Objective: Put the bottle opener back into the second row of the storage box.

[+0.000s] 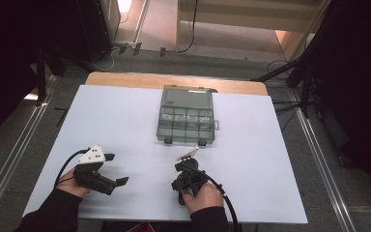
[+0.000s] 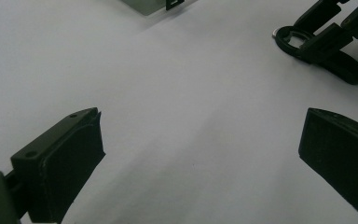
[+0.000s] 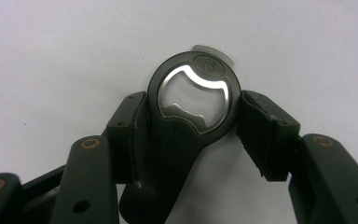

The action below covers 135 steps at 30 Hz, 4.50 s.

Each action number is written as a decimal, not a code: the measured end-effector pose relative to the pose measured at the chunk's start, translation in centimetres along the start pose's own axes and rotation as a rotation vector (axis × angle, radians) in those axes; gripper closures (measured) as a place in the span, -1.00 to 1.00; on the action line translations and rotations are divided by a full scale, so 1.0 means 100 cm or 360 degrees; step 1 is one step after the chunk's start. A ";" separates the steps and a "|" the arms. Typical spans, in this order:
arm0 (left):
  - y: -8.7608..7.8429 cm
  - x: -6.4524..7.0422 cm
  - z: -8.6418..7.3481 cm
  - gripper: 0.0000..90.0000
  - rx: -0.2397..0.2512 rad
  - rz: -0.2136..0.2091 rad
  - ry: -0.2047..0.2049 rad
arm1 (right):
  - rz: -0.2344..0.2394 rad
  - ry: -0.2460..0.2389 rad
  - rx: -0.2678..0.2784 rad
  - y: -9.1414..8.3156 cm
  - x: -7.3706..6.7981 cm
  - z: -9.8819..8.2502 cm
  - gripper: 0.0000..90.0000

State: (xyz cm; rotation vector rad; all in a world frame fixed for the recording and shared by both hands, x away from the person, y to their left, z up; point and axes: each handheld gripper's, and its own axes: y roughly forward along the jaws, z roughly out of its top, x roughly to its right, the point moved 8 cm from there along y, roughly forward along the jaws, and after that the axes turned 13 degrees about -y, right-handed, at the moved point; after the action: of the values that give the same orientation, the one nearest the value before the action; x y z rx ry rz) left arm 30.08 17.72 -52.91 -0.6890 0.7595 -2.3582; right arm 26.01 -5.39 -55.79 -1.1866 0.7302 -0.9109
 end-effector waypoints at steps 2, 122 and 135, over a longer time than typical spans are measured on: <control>0.000 0.000 0.000 -1.00 0.0000 0.0001 0.0000 | 0.0002 -0.0010 0.0014 0.000 0.000 0.000 0.02; 0.000 -0.002 -0.001 -1.00 -0.0004 0.0001 -0.0002 | 0.0356 -0.0261 0.0130 -0.038 0.059 0.043 0.48; 0.000 -0.001 -0.001 -1.00 -0.0010 -0.0003 0.0002 | 0.0409 -0.0424 0.0160 -0.049 0.077 0.069 0.48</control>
State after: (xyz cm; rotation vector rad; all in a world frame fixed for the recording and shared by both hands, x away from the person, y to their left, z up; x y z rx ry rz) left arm 30.11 17.86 -52.98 -0.6909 0.7673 -2.3592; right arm 34.54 -9.69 -49.46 -1.0709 0.5968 -0.5561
